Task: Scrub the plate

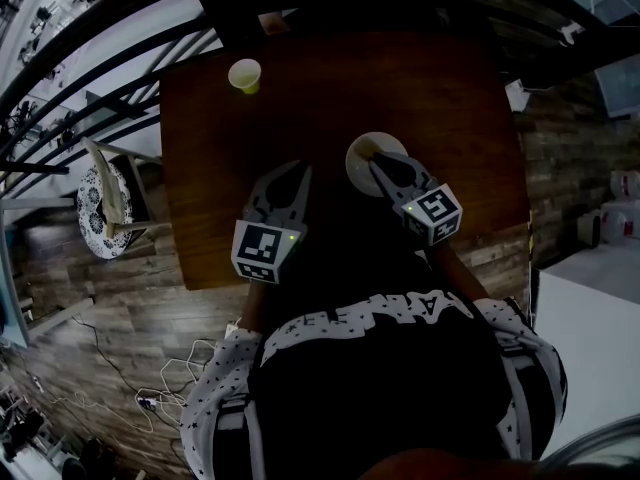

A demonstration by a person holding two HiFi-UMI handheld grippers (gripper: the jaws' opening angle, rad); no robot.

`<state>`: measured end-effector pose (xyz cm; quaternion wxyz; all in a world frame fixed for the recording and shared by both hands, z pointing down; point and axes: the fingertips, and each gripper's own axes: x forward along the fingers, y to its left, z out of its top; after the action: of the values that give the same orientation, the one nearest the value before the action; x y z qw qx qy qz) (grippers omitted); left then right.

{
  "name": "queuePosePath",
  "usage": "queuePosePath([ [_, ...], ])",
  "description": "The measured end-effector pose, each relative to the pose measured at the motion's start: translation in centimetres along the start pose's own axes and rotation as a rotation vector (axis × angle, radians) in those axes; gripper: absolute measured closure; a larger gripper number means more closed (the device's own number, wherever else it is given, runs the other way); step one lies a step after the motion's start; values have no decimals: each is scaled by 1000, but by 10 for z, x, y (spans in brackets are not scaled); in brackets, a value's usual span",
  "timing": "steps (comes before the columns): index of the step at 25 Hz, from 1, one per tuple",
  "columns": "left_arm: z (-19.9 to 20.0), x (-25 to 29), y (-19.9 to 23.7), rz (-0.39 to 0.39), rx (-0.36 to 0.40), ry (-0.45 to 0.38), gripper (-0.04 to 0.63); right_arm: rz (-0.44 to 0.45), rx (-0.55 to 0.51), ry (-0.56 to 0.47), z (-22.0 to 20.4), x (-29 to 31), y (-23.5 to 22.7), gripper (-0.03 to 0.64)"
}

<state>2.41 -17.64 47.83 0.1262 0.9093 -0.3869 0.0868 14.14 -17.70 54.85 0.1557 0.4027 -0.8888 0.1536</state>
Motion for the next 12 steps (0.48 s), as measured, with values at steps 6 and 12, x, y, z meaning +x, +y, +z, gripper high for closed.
queuePosePath([
  [6,1,-4,6,8,-4,3,581,-57,-14,-13,8,5,-24,568],
  [12,-1,-4,9,17,-5,7,581,-69,-7,-5,5,12,-37,568],
])
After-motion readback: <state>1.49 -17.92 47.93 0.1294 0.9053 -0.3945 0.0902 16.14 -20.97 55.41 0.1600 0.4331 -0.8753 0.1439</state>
